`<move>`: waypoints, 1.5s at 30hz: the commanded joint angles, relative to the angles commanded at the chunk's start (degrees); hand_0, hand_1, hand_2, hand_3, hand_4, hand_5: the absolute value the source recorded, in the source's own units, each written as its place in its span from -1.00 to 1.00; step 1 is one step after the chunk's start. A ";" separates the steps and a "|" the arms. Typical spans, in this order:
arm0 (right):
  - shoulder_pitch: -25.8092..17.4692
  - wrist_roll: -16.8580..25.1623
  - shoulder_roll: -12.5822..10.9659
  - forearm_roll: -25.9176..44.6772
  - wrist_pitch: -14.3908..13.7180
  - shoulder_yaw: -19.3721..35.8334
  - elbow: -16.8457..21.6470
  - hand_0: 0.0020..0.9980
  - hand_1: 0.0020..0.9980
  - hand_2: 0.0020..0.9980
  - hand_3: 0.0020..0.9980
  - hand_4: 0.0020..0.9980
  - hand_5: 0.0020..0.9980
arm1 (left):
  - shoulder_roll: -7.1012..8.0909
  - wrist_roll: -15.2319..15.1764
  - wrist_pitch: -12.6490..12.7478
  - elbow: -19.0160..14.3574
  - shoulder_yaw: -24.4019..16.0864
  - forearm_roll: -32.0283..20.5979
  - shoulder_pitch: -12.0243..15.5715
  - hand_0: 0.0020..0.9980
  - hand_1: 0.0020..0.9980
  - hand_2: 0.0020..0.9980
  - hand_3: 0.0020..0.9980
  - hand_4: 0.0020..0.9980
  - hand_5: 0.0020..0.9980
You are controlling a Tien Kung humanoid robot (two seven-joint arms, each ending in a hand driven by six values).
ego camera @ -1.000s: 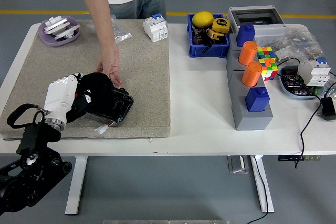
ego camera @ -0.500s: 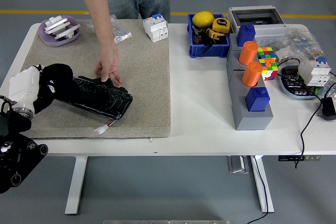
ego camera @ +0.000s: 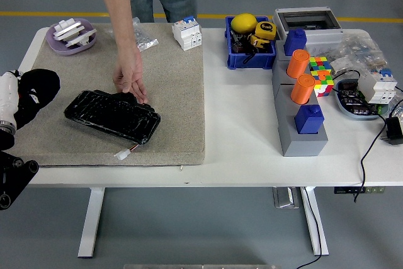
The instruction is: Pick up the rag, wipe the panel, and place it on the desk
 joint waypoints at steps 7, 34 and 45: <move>0.26 0.01 0.17 -0.08 -0.09 -0.05 0.07 0.56 0.05 0.38 0.27 1.00 0.08 | 0.05 -6.00 -2.19 3.34 2.77 -5.04 -2.16 -0.41 -0.33 0.12 0.05 -0.72 -1.00; 0.06 0.10 0.23 -0.08 -0.45 -0.07 -0.02 0.56 0.03 0.37 0.27 1.00 0.07 | 0.97 -8.19 -5.13 6.28 4.71 -5.44 -3.19 0.56 0.62 0.50 0.14 0.33 -1.00; 0.04 0.09 0.14 -0.20 -0.75 0.01 -0.14 0.57 0.02 0.37 0.27 1.00 0.07 | 1.84 -9.12 -8.39 3.92 3.65 -6.71 -1.76 0.60 0.64 0.56 0.22 0.64 -0.77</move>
